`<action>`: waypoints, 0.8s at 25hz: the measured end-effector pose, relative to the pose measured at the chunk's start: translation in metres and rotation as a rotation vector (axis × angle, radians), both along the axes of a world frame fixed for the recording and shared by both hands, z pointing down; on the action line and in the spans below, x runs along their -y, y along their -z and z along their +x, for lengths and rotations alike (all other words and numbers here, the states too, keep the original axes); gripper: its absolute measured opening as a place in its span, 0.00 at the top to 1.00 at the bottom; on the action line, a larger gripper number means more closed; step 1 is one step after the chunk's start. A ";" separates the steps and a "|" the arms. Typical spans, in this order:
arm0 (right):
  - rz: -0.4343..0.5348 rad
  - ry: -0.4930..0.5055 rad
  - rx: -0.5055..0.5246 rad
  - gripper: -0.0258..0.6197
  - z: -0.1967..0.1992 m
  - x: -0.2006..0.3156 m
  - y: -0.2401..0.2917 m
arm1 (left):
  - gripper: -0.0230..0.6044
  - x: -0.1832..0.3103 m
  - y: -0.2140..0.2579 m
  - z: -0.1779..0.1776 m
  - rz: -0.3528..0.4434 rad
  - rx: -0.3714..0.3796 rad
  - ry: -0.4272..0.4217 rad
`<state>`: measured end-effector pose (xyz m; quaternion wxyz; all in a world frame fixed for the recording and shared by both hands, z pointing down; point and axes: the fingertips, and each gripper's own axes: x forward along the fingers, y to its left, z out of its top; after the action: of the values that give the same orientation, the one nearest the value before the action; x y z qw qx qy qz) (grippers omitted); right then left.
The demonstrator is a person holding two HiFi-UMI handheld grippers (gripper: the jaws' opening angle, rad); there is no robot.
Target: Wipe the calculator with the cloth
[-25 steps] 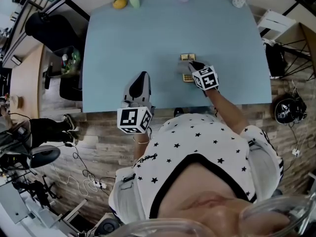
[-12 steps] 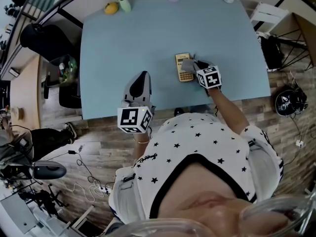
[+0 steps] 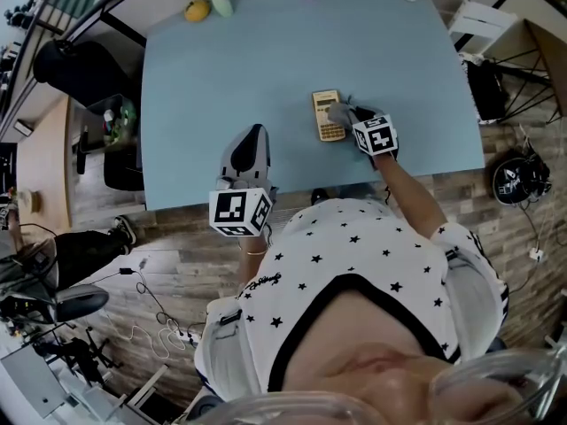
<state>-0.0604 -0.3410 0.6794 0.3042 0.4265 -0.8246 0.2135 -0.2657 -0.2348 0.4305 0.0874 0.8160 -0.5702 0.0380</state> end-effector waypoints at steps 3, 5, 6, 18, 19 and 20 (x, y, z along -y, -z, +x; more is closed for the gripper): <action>0.005 -0.003 0.000 0.90 0.000 0.001 0.000 | 0.91 -0.002 0.000 -0.001 -0.002 0.001 0.002; 0.019 -0.008 0.005 0.90 0.001 0.004 0.005 | 0.91 -0.004 -0.001 -0.003 -0.001 0.001 0.005; 0.029 -0.013 0.012 0.90 0.001 0.006 0.009 | 0.91 -0.005 -0.001 -0.003 0.000 0.001 0.006; 0.084 0.192 0.160 0.90 -0.085 -0.027 0.054 | 0.91 -0.018 0.000 -0.014 -0.002 0.002 0.046; 0.078 0.217 0.156 0.90 -0.091 -0.033 0.052 | 0.91 -0.020 0.000 -0.016 -0.002 0.001 0.053; 0.072 0.237 0.149 0.90 -0.095 -0.039 0.049 | 0.91 -0.022 0.000 -0.017 0.000 0.000 0.060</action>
<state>-0.1557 -0.3020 0.6307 0.2500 0.3197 -0.8965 0.1775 -0.2829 -0.2132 0.4301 0.0884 0.7985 -0.5944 0.0355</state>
